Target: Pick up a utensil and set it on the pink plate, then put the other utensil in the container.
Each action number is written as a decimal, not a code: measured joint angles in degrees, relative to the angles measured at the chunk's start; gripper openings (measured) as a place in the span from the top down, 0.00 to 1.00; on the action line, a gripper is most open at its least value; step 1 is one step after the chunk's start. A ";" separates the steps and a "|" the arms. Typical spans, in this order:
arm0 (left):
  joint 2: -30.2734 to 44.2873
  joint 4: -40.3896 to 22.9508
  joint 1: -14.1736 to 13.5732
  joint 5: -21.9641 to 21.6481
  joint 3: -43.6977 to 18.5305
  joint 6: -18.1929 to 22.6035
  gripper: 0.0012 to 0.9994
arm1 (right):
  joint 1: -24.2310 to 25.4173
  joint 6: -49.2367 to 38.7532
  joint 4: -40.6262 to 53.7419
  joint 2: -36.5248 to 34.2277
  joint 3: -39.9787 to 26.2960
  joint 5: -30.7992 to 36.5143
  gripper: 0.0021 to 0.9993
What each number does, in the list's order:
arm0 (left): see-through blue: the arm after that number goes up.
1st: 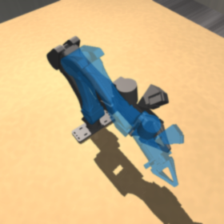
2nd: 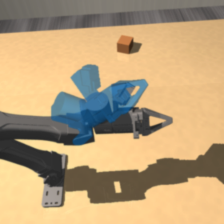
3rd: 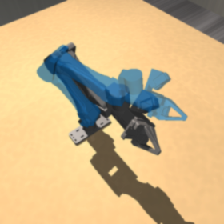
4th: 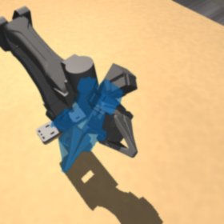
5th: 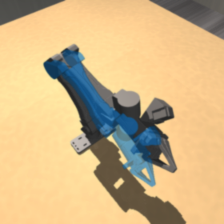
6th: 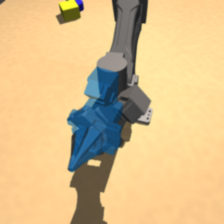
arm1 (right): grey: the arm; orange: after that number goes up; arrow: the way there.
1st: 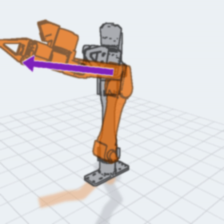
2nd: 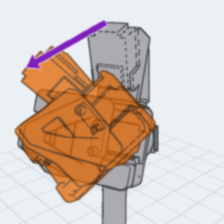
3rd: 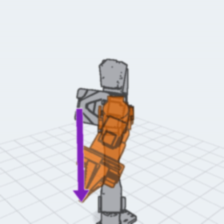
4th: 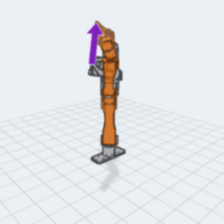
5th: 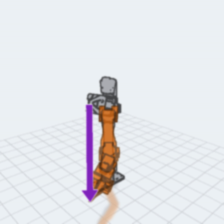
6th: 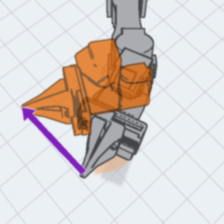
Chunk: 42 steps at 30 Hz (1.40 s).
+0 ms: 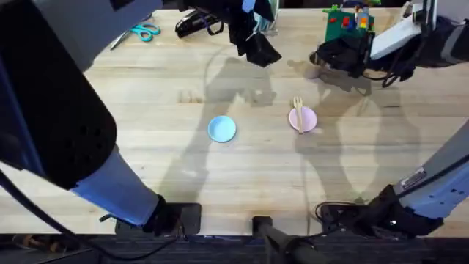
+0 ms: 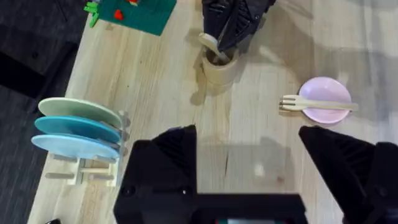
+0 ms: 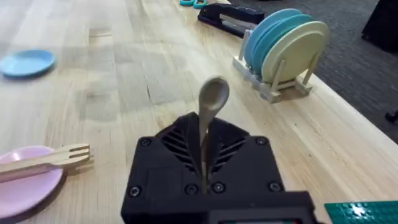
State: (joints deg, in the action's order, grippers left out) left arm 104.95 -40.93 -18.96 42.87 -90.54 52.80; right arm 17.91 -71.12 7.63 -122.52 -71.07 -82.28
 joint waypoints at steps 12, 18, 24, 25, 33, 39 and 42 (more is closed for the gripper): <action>0.00 0.00 0.00 0.00 0.00 0.00 0.01 | 0.00 -0.02 -0.15 -0.01 0.00 0.00 0.96; 0.01 0.00 0.00 0.00 0.00 0.00 0.01 | 0.00 -0.04 -0.17 -0.02 0.07 0.00 0.25; 0.01 0.00 0.00 0.00 0.00 0.00 0.01 | 0.00 -0.02 -0.24 0.00 0.09 0.00 0.00; 0.02 0.00 0.00 0.00 0.00 0.00 0.01 | 0.00 -0.02 -0.26 0.00 0.09 0.00 0.00; 0.00 0.00 0.00 0.00 0.00 0.00 0.01 | 0.00 2.26 -0.26 0.66 0.18 0.36 0.01; 0.00 0.00 0.00 0.00 0.00 0.00 0.01 | 0.02 9.52 2.74 7.22 0.44 2.62 0.00; 0.00 0.00 0.00 0.00 0.00 0.00 0.01 | -0.02 11.52 6.52 12.23 0.44 3.88 0.00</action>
State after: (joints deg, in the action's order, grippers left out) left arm 104.95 -40.93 -18.96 42.87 -90.54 52.80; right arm 17.89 -59.60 14.15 -110.28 -70.63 -78.40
